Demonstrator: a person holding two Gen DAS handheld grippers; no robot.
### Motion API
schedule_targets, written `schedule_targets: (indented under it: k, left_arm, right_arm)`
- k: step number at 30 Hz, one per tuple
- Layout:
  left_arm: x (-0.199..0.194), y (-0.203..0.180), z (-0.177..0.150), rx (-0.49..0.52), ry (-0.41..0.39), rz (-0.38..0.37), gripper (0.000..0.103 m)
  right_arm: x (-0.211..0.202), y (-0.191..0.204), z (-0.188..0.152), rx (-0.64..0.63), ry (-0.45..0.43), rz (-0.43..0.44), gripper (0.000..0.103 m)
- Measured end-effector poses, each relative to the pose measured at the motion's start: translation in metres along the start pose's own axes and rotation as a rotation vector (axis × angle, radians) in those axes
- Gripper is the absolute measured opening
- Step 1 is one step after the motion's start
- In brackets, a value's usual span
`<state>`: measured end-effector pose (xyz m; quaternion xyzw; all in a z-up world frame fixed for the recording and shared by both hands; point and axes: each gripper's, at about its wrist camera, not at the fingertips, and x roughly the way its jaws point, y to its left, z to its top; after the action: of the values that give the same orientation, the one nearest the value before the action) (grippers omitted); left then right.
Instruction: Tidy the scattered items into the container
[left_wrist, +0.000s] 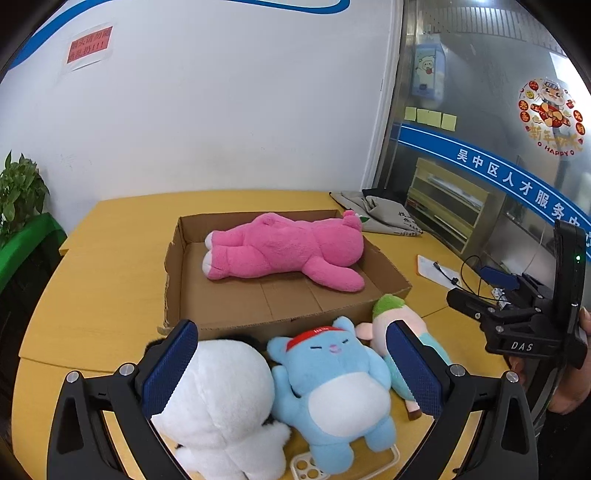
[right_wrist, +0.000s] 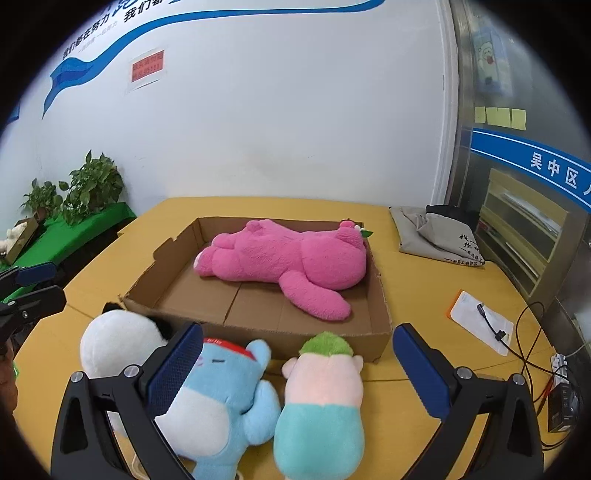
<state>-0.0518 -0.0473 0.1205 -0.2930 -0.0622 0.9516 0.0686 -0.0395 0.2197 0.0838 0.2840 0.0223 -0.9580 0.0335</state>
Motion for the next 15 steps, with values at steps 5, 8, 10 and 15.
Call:
schedule_targets:
  k: [5, 8, 10, 15]
  left_arm:
    - [-0.004, -0.002, -0.007, 0.002, 0.0, 0.001, 0.103]
    - [-0.002, 0.001, -0.009, -0.011, 0.009, -0.009, 0.103]
    - [-0.001, 0.003, -0.011, -0.019, 0.013, -0.016, 0.103]
    - [0.003, 0.008, -0.015, -0.034, 0.025, -0.017, 0.103]
  right_arm:
    - [-0.012, 0.008, -0.007, -0.002, 0.001, 0.002, 0.103]
    - [-0.014, 0.01, -0.008, -0.007, 0.002, -0.005, 0.103]
    - [-0.014, 0.012, -0.01, -0.008, 0.007, -0.008, 0.103]
    - [-0.01, 0.013, -0.013, -0.007, 0.018, -0.011, 0.103]
